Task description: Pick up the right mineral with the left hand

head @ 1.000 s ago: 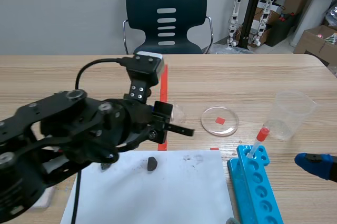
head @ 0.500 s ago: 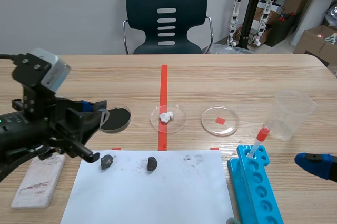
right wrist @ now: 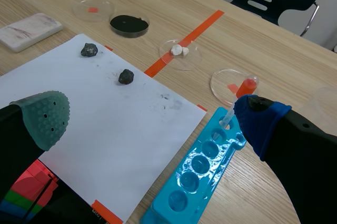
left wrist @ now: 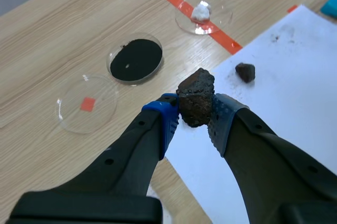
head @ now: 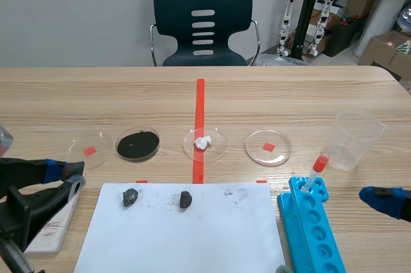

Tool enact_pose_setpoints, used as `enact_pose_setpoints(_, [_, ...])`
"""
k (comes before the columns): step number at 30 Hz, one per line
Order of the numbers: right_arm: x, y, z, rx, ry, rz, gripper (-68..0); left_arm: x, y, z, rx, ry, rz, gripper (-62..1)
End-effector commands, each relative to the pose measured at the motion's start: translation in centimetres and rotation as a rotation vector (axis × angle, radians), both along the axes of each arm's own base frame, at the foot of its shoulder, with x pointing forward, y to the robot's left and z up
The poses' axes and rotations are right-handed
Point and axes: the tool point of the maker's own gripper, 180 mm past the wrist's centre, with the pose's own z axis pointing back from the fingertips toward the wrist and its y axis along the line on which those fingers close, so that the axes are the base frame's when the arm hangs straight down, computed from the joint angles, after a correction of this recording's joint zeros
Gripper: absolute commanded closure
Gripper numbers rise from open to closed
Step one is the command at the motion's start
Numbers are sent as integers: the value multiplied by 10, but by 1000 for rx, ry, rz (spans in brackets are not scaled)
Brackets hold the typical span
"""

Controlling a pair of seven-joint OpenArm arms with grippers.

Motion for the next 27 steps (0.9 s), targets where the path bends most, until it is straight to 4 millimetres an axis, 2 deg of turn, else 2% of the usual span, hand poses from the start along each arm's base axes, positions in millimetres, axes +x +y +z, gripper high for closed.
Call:
enact_pose_setpoints(1, [3,1,8,15,-26,-1,-679,-3,-8,7,-27,-25,-1,-98])
enact_pose_setpoints(6, [3,1,8,15,-26,-1,-679,-20,-14,-3,-10,4,-24,-98])
enact_pose_setpoints(10, [3,1,8,14,-26,-1,-679,-30,-21,-1,-17,-25,-61,-98])
enact_pose_setpoints(27, [3,1,8,15,-26,-1,-679,-29,-21,0,-19,-30,-60,-98])
